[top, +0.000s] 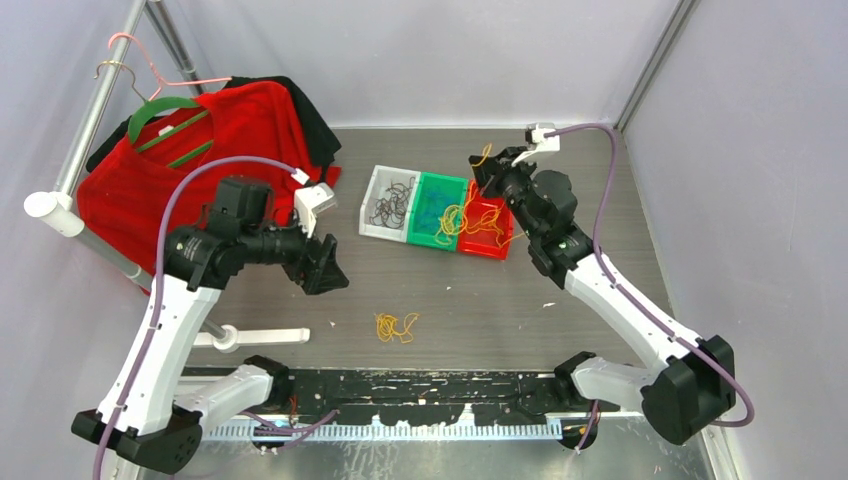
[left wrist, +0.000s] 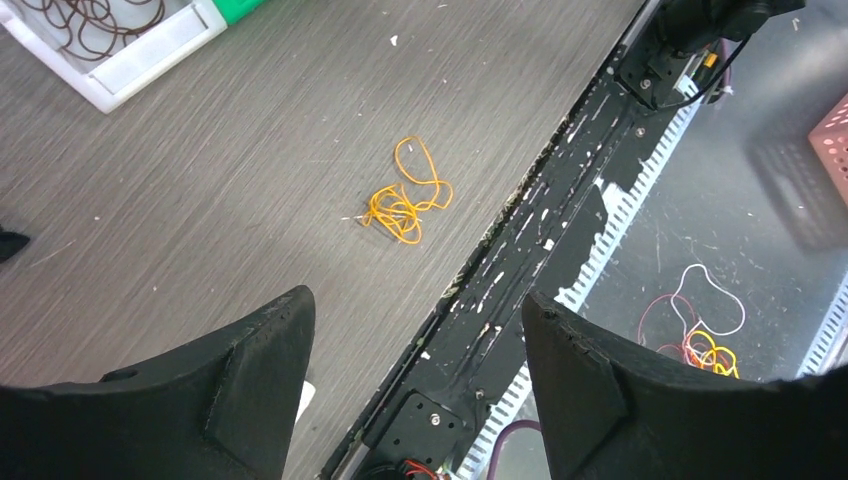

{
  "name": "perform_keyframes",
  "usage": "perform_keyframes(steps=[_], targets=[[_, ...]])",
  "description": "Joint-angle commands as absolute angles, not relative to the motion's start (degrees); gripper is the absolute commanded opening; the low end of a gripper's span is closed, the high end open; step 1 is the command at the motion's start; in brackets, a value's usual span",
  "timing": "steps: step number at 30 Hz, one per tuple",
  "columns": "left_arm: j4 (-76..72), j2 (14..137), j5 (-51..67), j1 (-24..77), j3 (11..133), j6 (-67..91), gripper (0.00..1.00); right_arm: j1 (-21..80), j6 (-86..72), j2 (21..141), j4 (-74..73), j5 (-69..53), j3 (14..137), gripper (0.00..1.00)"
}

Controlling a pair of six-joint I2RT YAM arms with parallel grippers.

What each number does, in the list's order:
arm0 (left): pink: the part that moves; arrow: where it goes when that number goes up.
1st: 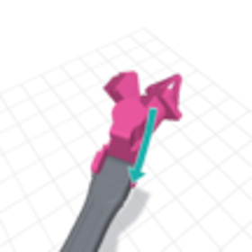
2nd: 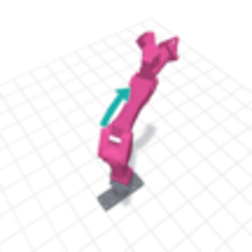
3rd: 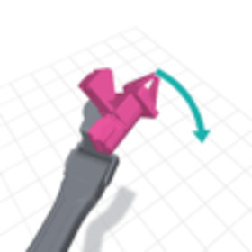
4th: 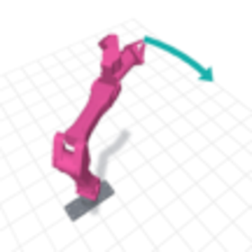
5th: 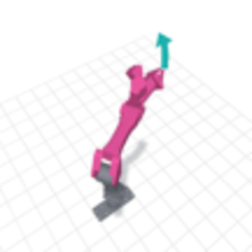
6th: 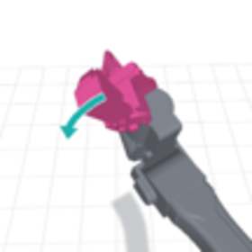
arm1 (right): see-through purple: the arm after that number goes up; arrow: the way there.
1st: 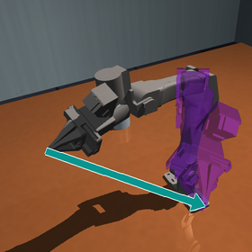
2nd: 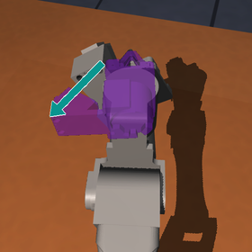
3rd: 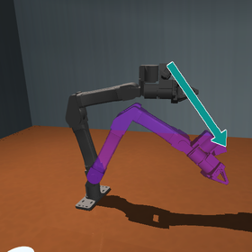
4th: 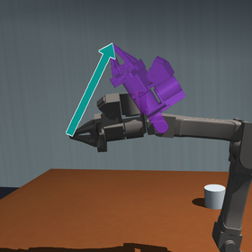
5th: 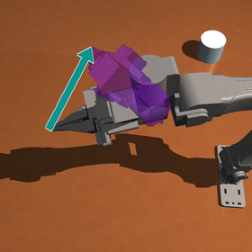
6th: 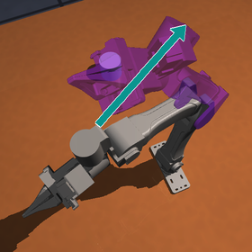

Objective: Untangle the cables

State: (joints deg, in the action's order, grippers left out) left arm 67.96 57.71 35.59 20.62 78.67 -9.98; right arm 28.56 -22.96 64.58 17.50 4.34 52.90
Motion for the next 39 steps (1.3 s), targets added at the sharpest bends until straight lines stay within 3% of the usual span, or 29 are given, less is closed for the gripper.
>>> perform_keyframes(steps=[1,16,24,29,35,39], targets=[[70.0,56.6,33.0,20.8,81.5,-11.9,0.76,26.5,-16.7,66.7,15.5,8.0,54.3,0.01],[70.4,54.9,31.9,20.9,80.9,-13.3,0.77,22.4,-10.8,76.7,13.9,8.1,56.9,0.01],[71.5,55.3,30.6,20.9,81.5,-13.8,0.77,22.3,-7.2,85.2,6.3,15.0,58.8,0.02],[71.5,55.3,30.5,20.8,82.1,-14.3,0.77,22.4,-8.0,87.6,3.1,16.4,60.1,0.18],[71.4,55.7,30.3,20.9,82.0,-14.2,0.77,22.3,-9.2,87.9,-1.9,15.2,64.8,0.47],[71.5,56.0,30.1,20.8,82.2,-14.3,0.77,22.3,-9.5,89.0,-9.3,13.8,70.9,0.5]])
